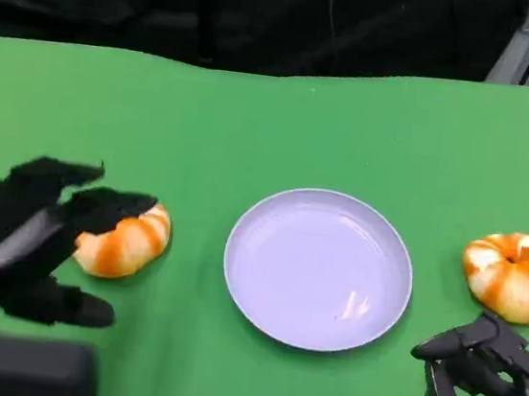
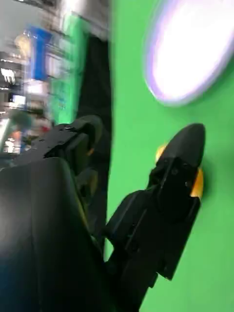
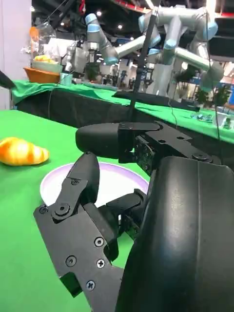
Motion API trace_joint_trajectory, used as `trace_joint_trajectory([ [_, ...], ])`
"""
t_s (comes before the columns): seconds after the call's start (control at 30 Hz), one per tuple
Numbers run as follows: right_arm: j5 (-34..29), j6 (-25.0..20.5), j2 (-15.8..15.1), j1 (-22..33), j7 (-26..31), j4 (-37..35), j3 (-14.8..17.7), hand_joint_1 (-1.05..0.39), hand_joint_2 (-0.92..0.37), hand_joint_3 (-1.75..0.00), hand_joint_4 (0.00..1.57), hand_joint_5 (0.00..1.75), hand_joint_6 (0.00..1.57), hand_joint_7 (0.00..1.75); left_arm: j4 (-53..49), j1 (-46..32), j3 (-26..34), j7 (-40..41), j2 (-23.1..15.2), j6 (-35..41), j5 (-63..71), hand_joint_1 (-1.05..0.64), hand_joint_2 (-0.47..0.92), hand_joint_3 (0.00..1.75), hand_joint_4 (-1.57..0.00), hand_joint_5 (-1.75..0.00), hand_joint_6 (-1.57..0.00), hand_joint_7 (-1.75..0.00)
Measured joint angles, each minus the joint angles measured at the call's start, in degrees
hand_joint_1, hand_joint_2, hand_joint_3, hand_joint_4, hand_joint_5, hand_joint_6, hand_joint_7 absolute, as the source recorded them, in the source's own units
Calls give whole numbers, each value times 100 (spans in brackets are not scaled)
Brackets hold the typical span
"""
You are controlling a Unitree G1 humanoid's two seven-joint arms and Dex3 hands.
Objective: Grasp the bread from the table and place it into the plate.
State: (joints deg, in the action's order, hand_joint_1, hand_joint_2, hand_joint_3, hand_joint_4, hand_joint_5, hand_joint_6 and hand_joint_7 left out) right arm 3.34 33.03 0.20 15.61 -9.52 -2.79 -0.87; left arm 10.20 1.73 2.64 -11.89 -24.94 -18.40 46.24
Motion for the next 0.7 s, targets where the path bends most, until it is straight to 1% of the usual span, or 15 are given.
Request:
trace_joint_trajectory([
  [0.07,0,-8,0,15,0,1,5,-17,-69,-90,79,171,79,141,88,146,-106,-58,-90,266,176,-100,92,3,-6,-14,-33,0],
  [0.1,0,-13,0,19,0,1,5,-16,-69,-91,80,171,79,141,117,178,-144,-58,-116,330,190,-101,92,3,-2,-6,-25,0],
  [0.17,8,-20,-3,43,10,13,20,-16,-69,-93,80,171,78,142,6,455,-462,-311,-160,639,509,-103,92,5,0,-1,-20,0],
  [0.23,6,-15,2,33,5,35,6,-15,-69,-94,79,171,77,142,-296,809,-830,-644,-171,995,842,-104,92,6,0,0,-19,0],
  [0.3,7,-13,-1,54,0,46,10,-14,-68,-95,80,171,78,142,-593,1099,-1093,-777,-167,1223,1001,-105,92,8,0,0,-18,0],
  [0.43,21,-18,-2,95,-9,88,11,-14,-68,-95,81,170,79,141,-1166,1627,-1524,-805,-135,1502,1167,-105,92,9,0,0,-17,0],
  [0.57,17,-34,-1,113,7,161,8,-14,-68,-95,80,170,78,142,-1737,1868,-1783,-755,-104,1651,1149,-105,92,8,0,0,-17,0],
  [0.7,13,-33,-1,116,6,172,5,-14,-68,-96,80,171,78,142,-2490,2107,-1961,-573,5,1772,997,-105,92,8,0,0,-16,0],
])
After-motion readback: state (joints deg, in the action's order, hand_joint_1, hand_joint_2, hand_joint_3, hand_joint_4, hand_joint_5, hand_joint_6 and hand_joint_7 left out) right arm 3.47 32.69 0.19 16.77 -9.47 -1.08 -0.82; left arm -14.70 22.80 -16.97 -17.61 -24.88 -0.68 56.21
